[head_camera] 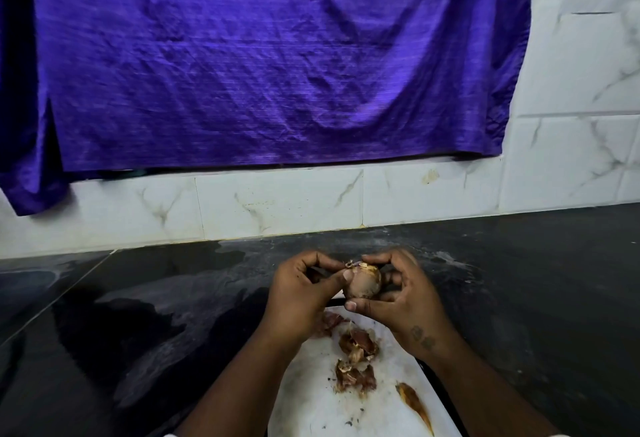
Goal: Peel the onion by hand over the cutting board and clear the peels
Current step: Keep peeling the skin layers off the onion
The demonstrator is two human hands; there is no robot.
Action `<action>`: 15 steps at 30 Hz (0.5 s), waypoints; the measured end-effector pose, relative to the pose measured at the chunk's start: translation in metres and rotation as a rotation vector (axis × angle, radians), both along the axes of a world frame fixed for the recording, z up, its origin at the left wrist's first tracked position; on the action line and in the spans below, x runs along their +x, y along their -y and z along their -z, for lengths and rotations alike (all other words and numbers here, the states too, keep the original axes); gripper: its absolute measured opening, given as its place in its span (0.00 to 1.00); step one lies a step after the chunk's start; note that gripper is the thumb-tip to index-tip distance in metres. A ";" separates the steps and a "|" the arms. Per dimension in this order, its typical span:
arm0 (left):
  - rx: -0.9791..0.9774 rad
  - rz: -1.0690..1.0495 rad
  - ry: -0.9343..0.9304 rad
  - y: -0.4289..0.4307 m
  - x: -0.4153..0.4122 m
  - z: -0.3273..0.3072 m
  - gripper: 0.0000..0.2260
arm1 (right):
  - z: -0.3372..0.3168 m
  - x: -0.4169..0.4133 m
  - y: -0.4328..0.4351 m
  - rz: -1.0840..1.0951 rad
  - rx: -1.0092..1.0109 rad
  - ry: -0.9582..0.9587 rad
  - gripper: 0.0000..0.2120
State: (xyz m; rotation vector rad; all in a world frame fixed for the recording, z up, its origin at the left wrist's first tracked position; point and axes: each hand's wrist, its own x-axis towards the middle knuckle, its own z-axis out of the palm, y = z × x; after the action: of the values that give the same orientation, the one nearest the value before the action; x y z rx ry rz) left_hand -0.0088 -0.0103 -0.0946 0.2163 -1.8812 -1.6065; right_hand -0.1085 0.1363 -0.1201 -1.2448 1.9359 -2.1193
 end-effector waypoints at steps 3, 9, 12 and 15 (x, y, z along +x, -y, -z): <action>-0.007 -0.003 0.006 0.000 0.000 0.000 0.02 | 0.000 0.001 -0.001 0.018 0.011 -0.045 0.28; -0.247 -0.039 0.040 -0.001 0.001 0.002 0.04 | -0.001 -0.001 -0.001 0.047 -0.001 -0.012 0.28; -0.272 -0.036 0.039 -0.002 0.004 -0.002 0.06 | -0.003 -0.003 0.000 0.075 -0.038 0.048 0.28; -0.185 -0.064 0.015 -0.001 0.004 -0.002 0.06 | -0.004 -0.004 -0.001 0.078 -0.061 0.076 0.28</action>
State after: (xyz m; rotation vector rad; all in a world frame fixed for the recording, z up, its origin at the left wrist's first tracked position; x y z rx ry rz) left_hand -0.0046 -0.0094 -0.0923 0.2072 -1.9999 -1.3822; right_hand -0.1124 0.1370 -0.1164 -1.0972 1.9339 -2.2440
